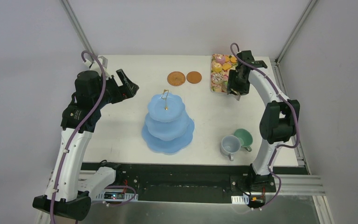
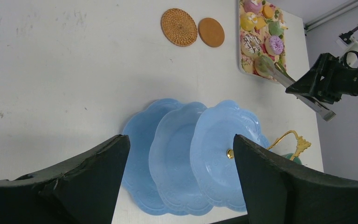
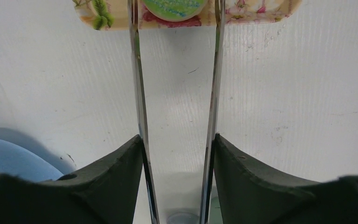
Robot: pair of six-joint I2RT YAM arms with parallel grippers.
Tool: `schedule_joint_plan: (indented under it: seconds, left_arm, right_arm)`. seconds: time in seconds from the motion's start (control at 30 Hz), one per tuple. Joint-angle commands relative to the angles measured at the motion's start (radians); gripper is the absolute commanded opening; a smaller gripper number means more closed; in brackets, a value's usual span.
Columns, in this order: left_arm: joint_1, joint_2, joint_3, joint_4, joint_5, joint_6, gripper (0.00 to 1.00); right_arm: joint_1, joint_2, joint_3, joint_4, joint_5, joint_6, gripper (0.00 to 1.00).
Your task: Serve the afternoon tea
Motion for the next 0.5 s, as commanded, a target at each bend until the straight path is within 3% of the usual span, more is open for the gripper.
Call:
schedule_joint_plan:
  seconds: [0.0, 0.47]
  left_arm:
    - [0.007, -0.019, 0.034, 0.011, 0.008, 0.025, 0.85]
    - [0.007, -0.032, 0.023, 0.019, 0.022, 0.016, 0.85]
  right_arm:
    - [0.013, 0.002, 0.051, -0.028, 0.068, -0.022, 0.56]
    - [0.020, -0.114, -0.012, 0.037, 0.090, -0.009, 0.39]
